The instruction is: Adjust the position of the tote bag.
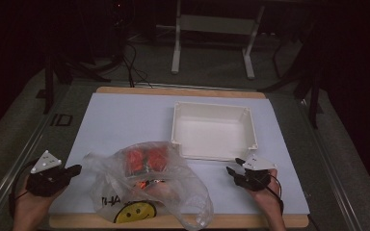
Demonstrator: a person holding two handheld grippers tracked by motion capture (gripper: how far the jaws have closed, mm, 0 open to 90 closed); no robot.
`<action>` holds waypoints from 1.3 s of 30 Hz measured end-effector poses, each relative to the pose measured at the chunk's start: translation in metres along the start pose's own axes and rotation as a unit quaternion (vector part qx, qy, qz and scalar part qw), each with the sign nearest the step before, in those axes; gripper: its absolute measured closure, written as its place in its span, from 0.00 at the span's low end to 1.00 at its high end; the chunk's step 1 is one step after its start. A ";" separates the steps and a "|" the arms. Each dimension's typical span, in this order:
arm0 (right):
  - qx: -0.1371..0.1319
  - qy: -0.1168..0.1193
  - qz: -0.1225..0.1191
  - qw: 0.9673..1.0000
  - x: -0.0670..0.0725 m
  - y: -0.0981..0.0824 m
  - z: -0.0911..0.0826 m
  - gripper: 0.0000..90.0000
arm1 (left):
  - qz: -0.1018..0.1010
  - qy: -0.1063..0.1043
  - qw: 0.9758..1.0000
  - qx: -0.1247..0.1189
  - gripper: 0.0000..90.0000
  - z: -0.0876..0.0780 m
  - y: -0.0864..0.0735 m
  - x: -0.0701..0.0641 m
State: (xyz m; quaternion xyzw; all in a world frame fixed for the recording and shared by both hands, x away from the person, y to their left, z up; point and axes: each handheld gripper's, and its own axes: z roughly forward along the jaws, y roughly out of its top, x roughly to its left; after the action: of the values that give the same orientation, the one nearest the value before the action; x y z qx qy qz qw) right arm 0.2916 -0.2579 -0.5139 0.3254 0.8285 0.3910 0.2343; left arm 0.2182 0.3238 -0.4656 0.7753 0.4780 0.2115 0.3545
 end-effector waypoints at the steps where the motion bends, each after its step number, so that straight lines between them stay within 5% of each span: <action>1: 0.000 0.001 -0.003 1.000 0.001 0.001 0.001 0.55 | 0.007 0.000 1.000 -0.005 0.92 -0.001 0.004 -0.002; 11: 0.001 0.012 -0.015 1.000 0.009 0.004 0.004 0.55 | 0.043 -0.012 0.998 -0.038 0.75 -0.005 0.037 -0.021; 17: 0.000 0.015 -0.013 1.000 0.010 0.005 0.004 0.55 | 0.075 -0.032 0.994 -0.067 0.70 -0.012 0.058 -0.038; 21: 0.002 0.017 -0.018 1.000 0.012 0.005 0.006 0.55 | 0.111 -0.058 0.989 -0.075 0.67 -0.012 0.074 -0.057; 26: 0.002 0.019 -0.019 1.000 0.013 0.004 0.007 0.55 | 0.154 -0.084 0.983 -0.058 0.63 0.002 0.090 -0.084; 32: 0.002 0.017 -0.015 1.000 0.011 0.003 0.006 0.55 | 0.176 -0.108 0.978 -0.042 0.59 0.018 0.100 -0.103; 39: 0.002 0.020 -0.017 1.000 0.013 0.003 0.006 0.55 | 0.216 -0.150 0.965 -0.015 0.49 0.033 0.097 -0.129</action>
State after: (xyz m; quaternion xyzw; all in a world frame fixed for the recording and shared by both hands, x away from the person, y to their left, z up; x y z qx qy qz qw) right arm 0.2876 -0.2441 -0.5161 0.3043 0.8391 0.3914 0.2238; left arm 0.2389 0.1697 -0.4130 0.8776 0.2375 0.1710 0.3796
